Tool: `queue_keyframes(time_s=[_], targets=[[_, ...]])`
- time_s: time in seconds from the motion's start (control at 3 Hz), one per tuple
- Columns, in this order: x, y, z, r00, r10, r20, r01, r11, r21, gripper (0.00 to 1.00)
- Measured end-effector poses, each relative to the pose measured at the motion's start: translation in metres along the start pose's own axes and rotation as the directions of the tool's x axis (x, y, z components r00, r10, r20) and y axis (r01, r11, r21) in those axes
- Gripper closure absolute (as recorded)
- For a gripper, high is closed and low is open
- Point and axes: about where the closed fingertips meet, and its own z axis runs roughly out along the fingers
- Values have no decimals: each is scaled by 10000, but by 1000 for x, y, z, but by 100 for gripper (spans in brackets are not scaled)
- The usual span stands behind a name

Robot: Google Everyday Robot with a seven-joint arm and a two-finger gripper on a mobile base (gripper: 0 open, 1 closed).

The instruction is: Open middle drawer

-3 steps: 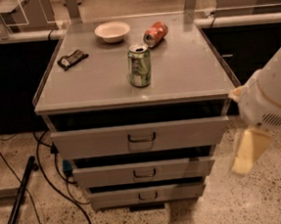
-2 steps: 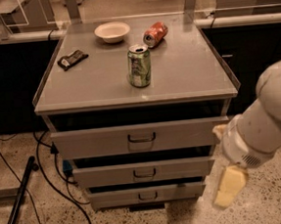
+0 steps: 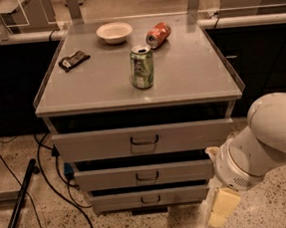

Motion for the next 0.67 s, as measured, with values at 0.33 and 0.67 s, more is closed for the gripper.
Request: queue_keyframes(time_s=[0.33, 0.67], targets=[[7, -1, 31, 9991, 10, 415, -30, 9988, 493, 0], [10, -5, 68, 9953, -57, 965, -44, 9945, 1051, 0]])
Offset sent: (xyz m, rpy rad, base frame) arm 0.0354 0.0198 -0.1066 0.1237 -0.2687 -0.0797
